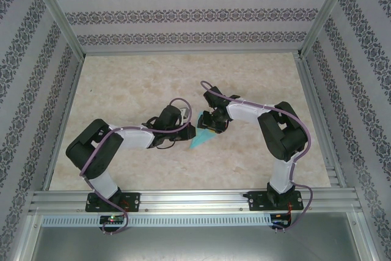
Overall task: Fold a paper plane with a square sheet of paper (pick it up from the middle)
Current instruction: Fourth fold the wing at the center of the table.
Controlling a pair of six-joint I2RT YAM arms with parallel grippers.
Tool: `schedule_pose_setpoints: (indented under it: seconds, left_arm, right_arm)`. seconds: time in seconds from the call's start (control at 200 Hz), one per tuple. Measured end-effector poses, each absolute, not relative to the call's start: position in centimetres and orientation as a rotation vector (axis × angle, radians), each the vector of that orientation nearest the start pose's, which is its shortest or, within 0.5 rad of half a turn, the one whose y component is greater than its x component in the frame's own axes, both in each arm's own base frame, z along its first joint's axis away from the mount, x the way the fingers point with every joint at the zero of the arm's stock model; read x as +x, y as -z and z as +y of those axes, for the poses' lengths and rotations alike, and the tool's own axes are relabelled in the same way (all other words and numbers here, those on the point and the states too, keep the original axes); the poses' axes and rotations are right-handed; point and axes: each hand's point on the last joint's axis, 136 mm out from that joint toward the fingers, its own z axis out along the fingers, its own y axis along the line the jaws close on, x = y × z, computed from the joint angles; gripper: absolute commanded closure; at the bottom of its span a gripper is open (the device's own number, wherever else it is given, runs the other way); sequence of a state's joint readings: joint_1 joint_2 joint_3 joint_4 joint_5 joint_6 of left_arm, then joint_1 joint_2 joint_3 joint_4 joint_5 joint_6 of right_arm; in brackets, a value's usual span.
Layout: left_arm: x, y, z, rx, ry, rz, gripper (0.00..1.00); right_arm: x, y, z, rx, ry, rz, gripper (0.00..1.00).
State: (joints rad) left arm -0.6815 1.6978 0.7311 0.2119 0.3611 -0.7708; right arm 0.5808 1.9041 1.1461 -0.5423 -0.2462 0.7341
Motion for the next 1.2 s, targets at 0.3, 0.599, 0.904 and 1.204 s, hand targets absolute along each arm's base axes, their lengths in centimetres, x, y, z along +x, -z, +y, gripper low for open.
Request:
schedule_pose_setpoints:
  seconds: [0.3,0.599,0.904,1.204]
  left_arm:
    - [27.7,-3.9,-31.4,0.112,1.131,2.583,0.92]
    - [28.0,-3.2,-31.4,0.099,1.106,2.601,0.92]
    - [28.2,-2.9,-31.2,0.088,1.084,2.608,0.92]
    - [28.1,-2.6,-31.2,0.086,1.079,2.616,0.93]
  right_arm:
    - [30.3,-0.6,24.8,0.184,-0.541,3.029,0.52]
    - [30.3,-0.5,24.8,0.184,-0.541,3.029,0.52]
    - [30.3,-0.5,24.8,0.184,-0.541,3.03,0.52]
    - [30.3,-0.5,24.8,0.184,-0.539,3.031,0.53]
